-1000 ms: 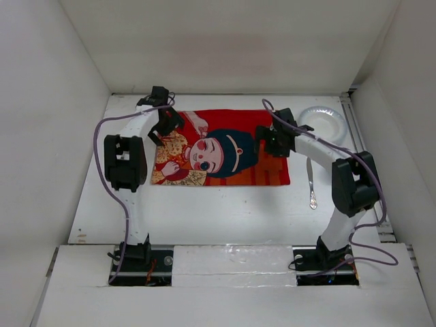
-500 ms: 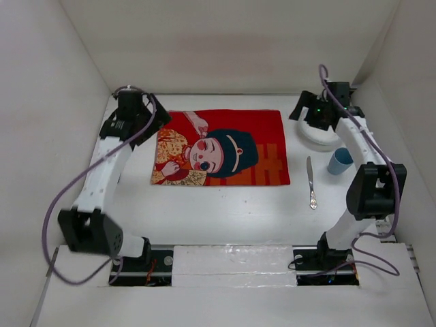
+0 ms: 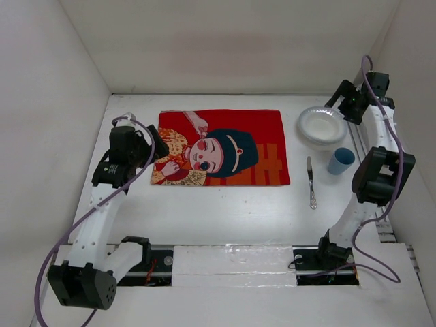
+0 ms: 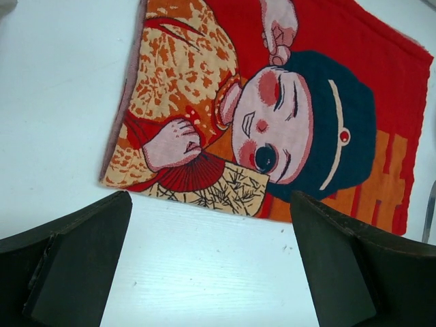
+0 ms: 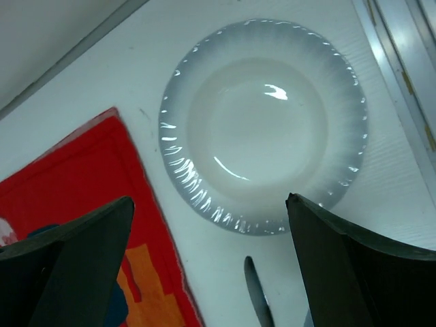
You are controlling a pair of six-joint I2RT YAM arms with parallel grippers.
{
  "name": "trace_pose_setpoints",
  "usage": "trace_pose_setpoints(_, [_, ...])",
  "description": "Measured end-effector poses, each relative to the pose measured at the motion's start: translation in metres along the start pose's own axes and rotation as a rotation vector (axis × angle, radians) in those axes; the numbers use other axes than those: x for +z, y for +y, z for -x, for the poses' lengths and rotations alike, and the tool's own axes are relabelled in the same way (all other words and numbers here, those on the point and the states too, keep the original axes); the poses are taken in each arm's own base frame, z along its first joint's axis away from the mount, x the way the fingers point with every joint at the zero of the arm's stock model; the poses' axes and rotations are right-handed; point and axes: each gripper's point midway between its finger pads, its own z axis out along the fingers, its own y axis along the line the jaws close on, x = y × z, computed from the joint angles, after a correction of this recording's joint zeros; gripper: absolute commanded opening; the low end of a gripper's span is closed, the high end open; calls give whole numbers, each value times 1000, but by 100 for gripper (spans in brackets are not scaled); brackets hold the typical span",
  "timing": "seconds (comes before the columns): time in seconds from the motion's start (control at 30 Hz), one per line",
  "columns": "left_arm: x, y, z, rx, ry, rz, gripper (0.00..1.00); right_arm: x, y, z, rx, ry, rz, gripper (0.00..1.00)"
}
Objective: Set the dinner table for one person
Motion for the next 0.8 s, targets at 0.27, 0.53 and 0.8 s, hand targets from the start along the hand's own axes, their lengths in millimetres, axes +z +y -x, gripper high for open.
trace_pose_setpoints(0.27, [2, -3, -2, 13, 14, -20, 100, 23, -83, -11, 109, 86, -198, 100])
trace_pose_setpoints(0.53, [3, -5, -3, 14, 16, -33, 100, 39, -104, -32, 138, 162, -225, 100])
trace_pose_setpoints(0.8, [2, -9, -5, 14, 28, -53, 100, 76, -110, -77, 169, 311, -169, 96])
